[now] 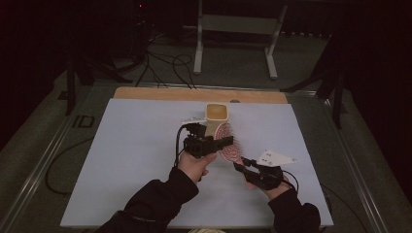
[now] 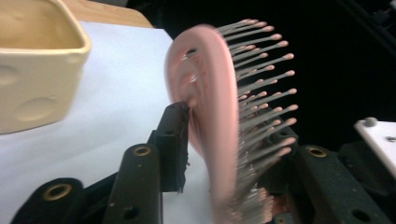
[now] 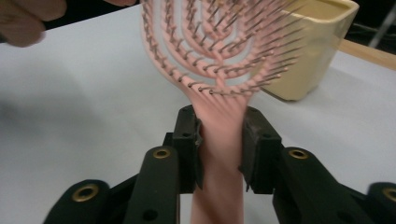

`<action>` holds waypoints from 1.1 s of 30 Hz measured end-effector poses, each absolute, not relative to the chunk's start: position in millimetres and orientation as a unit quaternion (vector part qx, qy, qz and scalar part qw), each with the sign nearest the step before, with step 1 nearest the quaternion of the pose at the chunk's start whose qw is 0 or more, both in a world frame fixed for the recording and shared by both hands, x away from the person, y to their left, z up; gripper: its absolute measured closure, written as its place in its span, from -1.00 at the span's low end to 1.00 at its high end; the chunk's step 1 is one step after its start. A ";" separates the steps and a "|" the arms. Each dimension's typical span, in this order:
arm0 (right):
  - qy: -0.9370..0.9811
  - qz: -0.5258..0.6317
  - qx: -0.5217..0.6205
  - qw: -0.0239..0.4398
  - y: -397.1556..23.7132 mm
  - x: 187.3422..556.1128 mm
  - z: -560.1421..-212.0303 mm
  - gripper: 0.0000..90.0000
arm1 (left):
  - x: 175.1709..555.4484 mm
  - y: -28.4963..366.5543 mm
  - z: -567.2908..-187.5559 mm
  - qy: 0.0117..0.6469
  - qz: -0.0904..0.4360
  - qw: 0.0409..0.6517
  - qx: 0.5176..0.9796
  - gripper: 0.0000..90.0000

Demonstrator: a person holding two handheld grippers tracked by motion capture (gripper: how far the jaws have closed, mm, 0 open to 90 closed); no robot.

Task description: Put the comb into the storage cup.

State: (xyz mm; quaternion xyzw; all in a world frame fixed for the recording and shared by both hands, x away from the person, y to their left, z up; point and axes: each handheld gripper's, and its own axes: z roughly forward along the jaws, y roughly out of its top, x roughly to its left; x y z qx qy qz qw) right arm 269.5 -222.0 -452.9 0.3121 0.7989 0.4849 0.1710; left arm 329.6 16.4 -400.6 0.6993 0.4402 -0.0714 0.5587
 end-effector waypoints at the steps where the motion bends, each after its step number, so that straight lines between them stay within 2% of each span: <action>1: 0.798 0.483 0.321 0.166 -222.2 270.5 -453.5 0.55 | 328.6 15.0 -398.2 0.434 -0.065 0.557 0.705 0.46; 10: 0.788 0.498 0.315 0.176 -222.7 267.6 -449.9 0.52 | 326.8 13.4 -386.4 0.411 -0.054 0.559 0.718 0.46; 12: 0.787 0.503 0.311 0.174 -222.9 267.5 -449.1 0.35 | 326.1 13.3 -384.9 0.407 -0.050 0.557 0.722 0.46; 20: 0.782 0.511 0.314 0.168 -225.0 267.6 -446.5 0.11 | 325.5 15.5 -377.5 0.395 -0.045 0.563 0.725 0.46; 33: 0.779 0.517 0.321 0.150 -224.7 269.0 -445.8 -0.67 | 327.0 21.9 -360.1 0.373 -0.030 0.569 0.732 0.46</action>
